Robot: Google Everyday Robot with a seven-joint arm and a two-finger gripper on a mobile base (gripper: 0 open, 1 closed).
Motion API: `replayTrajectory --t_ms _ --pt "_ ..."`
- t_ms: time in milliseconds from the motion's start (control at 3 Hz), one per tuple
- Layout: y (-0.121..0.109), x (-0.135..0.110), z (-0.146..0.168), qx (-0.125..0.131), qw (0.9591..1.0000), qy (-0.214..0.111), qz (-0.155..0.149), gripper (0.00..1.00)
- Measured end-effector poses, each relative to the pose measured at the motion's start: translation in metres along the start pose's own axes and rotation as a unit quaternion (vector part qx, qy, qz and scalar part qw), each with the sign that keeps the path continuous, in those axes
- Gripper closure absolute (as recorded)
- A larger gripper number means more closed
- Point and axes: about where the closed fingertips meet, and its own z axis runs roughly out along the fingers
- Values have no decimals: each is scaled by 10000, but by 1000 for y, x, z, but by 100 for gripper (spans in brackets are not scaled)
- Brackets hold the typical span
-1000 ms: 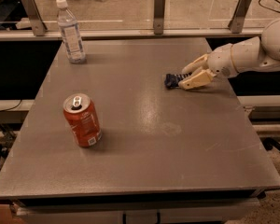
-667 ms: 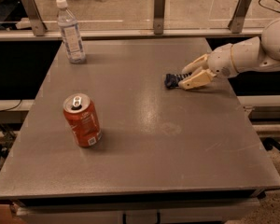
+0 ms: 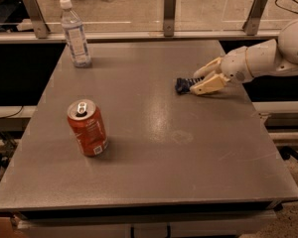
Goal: Pick rxbar blueberry
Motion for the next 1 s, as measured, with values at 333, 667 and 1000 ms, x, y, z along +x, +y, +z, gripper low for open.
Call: replayTrajectory --t_ms 333,667,1000 --pt "0 0 0 1 10000 0 1 13" --pt "0 0 0 1 10000 0 1 0" --pt "-3 -3 -30 187 9997 -119 82 0"
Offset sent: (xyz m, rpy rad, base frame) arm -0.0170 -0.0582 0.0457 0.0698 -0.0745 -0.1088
